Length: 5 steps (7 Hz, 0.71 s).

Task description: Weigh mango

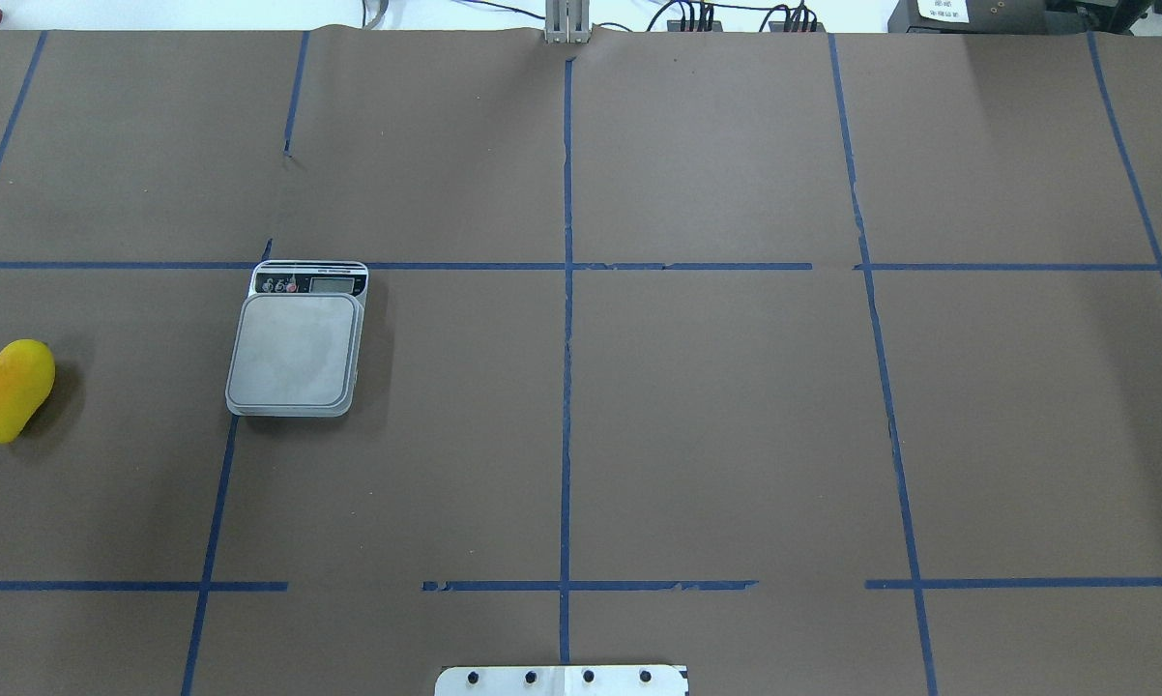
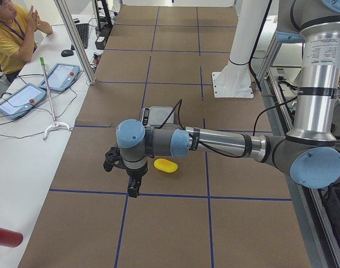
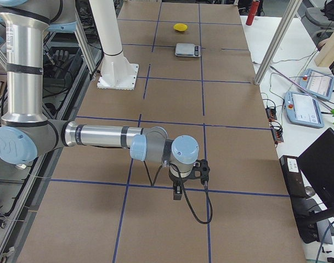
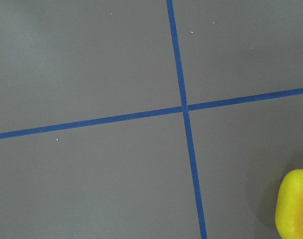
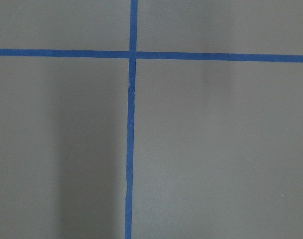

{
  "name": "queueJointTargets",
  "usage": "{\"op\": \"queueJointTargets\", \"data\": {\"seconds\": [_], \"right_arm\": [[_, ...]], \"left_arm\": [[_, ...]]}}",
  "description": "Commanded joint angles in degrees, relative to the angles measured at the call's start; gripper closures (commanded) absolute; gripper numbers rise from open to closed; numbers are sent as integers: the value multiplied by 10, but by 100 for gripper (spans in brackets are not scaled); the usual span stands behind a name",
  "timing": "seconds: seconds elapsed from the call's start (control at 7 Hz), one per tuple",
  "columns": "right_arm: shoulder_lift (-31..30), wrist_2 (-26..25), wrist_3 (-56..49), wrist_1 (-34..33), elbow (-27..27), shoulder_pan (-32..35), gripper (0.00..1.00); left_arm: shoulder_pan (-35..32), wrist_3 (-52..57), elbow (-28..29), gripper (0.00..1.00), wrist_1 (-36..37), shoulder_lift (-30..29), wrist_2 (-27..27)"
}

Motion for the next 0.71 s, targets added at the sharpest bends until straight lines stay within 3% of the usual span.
{"op": "queueJointTargets", "data": {"seconds": [0.0, 0.29, 0.57], "right_arm": [[0, 0, 0, 0, 0, 0, 0], [0, 0, 0, 0, 0, 0, 0], [0, 0, 0, 0, 0, 0, 0]], "left_arm": [[3, 0, -1, 0, -9, 13, -5], [102, -34, 0, 0, -107, 13, -8], [205, -139, -14, 0, -169, 20, -4]]}}
